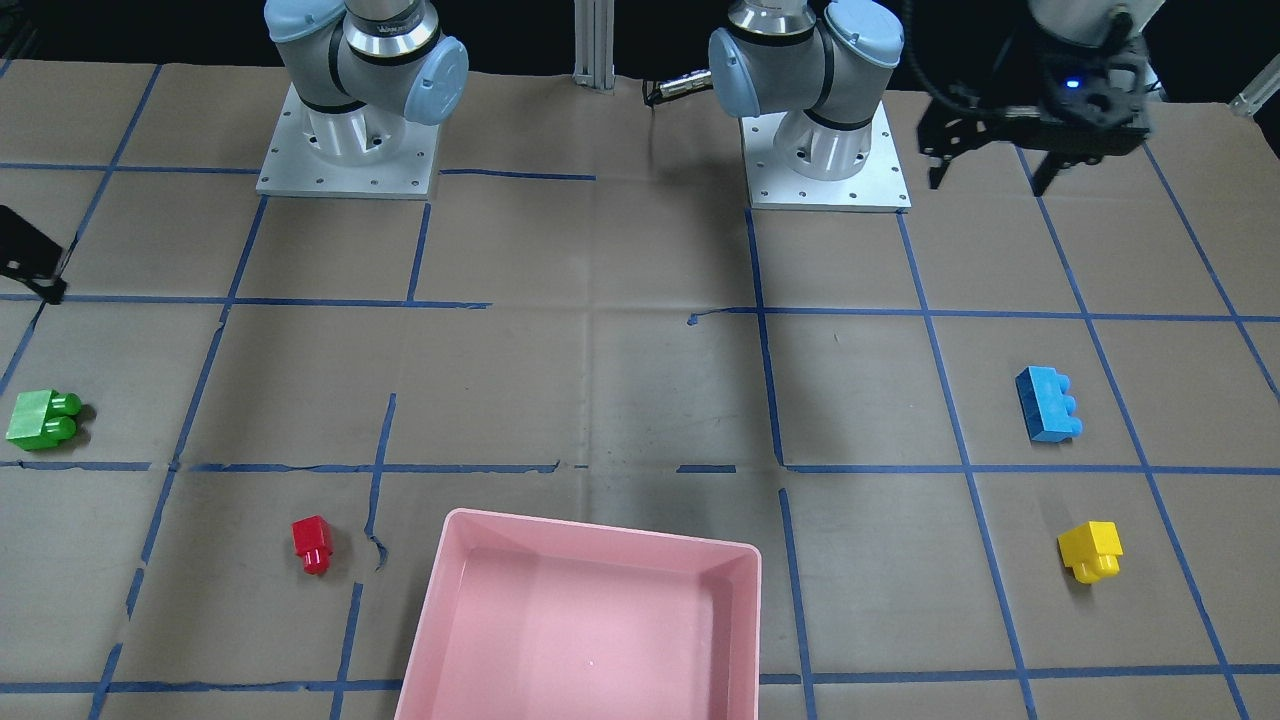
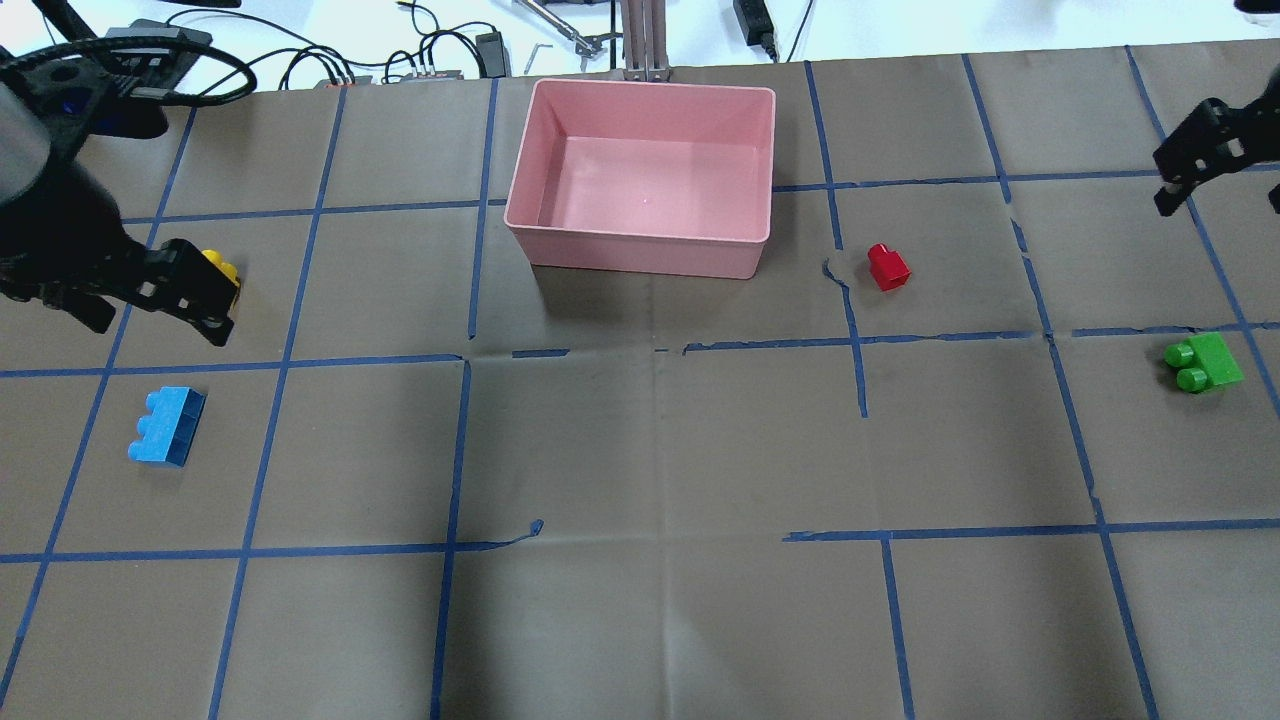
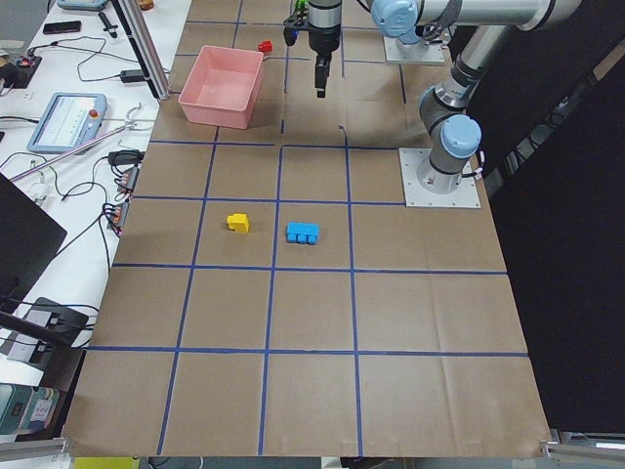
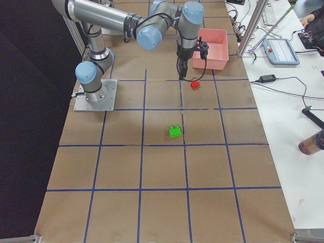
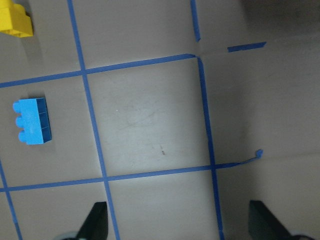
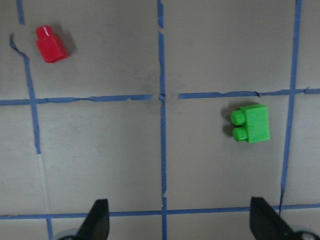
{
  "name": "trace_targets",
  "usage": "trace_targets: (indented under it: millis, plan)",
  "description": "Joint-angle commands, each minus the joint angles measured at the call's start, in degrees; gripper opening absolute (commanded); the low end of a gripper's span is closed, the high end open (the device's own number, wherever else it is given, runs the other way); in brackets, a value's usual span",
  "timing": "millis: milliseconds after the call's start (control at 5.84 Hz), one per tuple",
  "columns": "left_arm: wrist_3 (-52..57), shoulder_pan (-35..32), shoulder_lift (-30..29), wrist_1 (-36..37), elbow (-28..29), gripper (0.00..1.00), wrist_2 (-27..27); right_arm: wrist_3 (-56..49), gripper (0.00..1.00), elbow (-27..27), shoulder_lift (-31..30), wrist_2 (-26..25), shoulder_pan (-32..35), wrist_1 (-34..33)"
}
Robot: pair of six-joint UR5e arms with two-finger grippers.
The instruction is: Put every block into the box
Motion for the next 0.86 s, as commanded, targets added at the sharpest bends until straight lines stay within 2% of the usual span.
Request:
trace_targets:
  millis: [0,342,514,685]
  plan:
    - [15.5,17.7,-1.9,1.5,-2.1,0.99,-3.4,-16.0,1.00,0.2,4.0,-0.1,-11.0,-4.1]
    - [21.6,23.5,-10.8,14.7,-4.5,0.99,-3.4,-22.8,1.00,2.8,10.2,-0.2,-13.4,-10.9]
    - [21.5,23.9,-15.4,15.6,-4.5,0.99,-3.9,-23.8,1.00,5.8,12.5,-0.2,-13.5,-17.1]
    - [21.6,24.0,-20.9,22.2,-4.6,0.98,-3.9,-24.0,1.00,9.6,13.8,0.0,-13.5,-21.6]
